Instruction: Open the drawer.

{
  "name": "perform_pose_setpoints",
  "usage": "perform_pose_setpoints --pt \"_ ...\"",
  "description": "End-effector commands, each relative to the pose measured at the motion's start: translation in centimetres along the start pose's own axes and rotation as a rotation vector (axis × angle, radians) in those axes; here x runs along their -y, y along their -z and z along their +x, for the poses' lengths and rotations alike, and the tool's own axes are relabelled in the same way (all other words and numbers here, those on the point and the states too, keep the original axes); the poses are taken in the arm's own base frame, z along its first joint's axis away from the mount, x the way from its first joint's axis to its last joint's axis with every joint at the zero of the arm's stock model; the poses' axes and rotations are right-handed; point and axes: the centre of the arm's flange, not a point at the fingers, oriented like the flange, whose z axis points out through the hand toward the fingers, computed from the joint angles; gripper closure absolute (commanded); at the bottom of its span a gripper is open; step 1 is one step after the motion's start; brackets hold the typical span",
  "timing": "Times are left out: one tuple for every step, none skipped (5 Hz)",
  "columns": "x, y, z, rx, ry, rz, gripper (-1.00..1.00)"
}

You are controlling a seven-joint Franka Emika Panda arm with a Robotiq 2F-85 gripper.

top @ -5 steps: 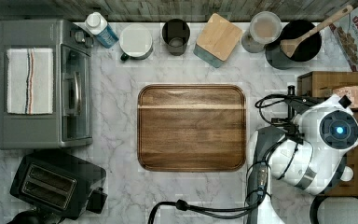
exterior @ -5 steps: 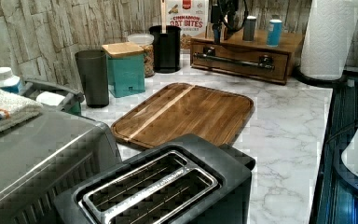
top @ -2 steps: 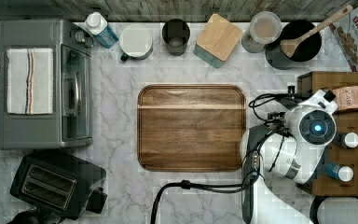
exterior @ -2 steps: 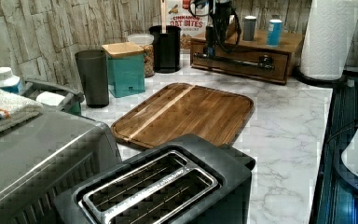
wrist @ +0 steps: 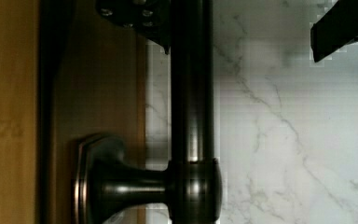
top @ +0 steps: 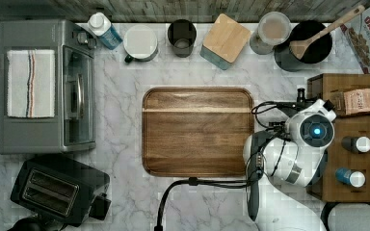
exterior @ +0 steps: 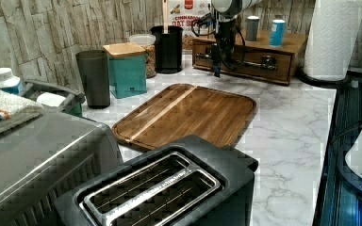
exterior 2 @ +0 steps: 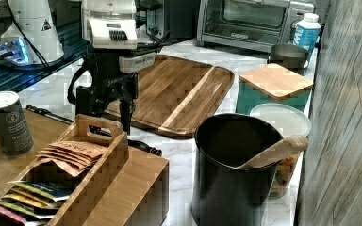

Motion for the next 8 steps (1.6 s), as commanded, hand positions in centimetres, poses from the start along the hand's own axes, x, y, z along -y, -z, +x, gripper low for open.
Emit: perform_pose_setpoints --pt "0.4 2.0 -1.0 0.032 -0.032 0.047 -1.00" --pt "2.9 1.7 0.8 0.060 0.060 0.196 -1.00" --pt "7.3 1.3 0.8 -0.006 0.065 0.192 -1.00" --pt "13.3 2.3 0.2 0.001 0.030 0.186 -1.00" --pt "19.2 3.4 -0.4 0.020 0.009 0.180 -1.00" --pt "23.9 4.8 -1.1 0.029 0.020 0.186 -1.00" --pt "26.8 5.5 -1.2 0.030 0.091 0.209 -1.00" --pt "28.4 6.1 -1.9 -0.010 0.132 0.193 -1.00"
